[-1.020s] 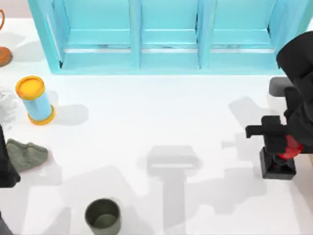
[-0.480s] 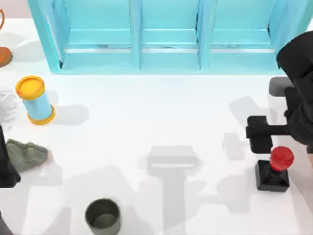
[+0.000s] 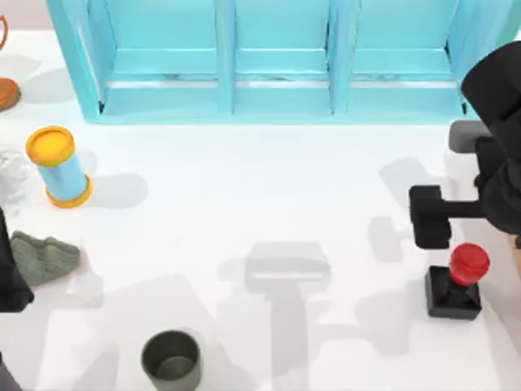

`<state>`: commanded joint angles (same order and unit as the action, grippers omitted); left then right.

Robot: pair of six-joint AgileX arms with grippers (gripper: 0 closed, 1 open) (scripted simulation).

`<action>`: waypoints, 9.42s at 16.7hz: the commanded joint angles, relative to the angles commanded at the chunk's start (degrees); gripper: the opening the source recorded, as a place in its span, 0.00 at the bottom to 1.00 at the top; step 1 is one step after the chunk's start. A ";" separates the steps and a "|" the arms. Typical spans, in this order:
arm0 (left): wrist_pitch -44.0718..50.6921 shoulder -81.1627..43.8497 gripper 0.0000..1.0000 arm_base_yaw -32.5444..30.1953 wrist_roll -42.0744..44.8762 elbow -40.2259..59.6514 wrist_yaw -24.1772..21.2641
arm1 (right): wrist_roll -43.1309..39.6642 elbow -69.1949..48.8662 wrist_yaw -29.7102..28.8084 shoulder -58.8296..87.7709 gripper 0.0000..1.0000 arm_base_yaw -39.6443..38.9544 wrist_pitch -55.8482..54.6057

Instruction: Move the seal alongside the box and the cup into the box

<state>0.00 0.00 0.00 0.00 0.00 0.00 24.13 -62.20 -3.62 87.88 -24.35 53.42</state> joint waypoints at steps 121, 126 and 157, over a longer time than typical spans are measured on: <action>0.00 0.00 1.00 0.00 0.00 0.00 0.00 | -53.11 0.73 2.44 -6.19 0.00 53.18 10.17; 0.00 0.00 1.00 0.00 0.00 0.00 0.00 | -53.86 -1.74 7.05 -5.72 0.00 53.38 -2.30; 0.00 0.00 1.00 0.00 0.00 0.00 0.00 | -51.40 13.86 1.13 -3.33 1.00 52.01 -3.50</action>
<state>0.00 0.00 0.00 0.00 0.00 0.00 -27.28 -48.33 -2.49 84.55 27.66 49.92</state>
